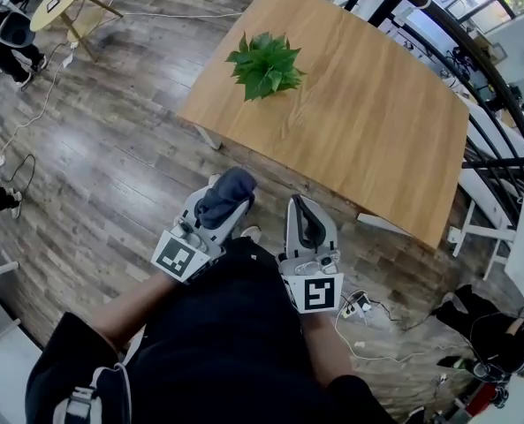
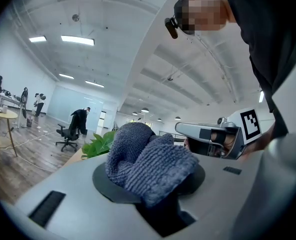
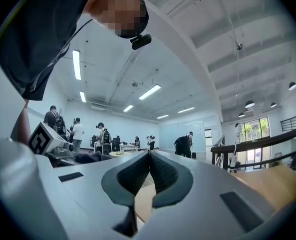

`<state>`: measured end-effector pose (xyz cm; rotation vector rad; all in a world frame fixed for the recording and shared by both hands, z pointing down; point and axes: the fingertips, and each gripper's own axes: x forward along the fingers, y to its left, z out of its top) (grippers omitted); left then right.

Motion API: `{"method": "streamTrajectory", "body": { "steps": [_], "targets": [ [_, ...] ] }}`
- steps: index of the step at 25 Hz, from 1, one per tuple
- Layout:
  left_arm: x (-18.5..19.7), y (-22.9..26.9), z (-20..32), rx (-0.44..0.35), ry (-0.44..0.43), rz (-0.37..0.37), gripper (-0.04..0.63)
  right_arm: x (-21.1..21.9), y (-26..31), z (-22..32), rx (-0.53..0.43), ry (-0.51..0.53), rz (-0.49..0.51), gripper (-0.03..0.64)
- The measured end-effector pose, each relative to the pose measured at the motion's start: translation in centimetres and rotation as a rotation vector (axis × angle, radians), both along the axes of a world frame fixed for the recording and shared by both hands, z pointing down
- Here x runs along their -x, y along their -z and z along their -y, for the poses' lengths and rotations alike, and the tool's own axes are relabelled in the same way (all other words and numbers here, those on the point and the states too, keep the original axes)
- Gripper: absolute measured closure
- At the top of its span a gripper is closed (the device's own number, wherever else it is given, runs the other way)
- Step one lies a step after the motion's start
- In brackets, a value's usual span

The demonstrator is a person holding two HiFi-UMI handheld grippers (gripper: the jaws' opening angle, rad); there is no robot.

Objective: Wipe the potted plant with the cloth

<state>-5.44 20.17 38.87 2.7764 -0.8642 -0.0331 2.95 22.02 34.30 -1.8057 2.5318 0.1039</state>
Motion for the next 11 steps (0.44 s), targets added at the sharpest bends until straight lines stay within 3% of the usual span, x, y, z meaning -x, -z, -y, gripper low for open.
{"method": "streamTrajectory", "body": {
  "steps": [3, 6, 11],
  "targets": [
    [0.6, 0.0, -0.6, -0.012, 0.006, 0.007, 0.439, -0.1, 0.7, -0.7, -0.033, -0.025, 0.000, 0.598],
    [0.8, 1.1, 0.3, -0.052, 0.030, 0.018, 0.439, -0.6, 0.0, -1.2, 0.006, -0.035, 0.038, 0.598],
    [-1.0, 2.7, 0.4, -0.120, 0.033, -0.010, 0.439, -2.0, 0.3, -1.8, 0.002, -0.048, 0.018, 0.598]
  ]
}}
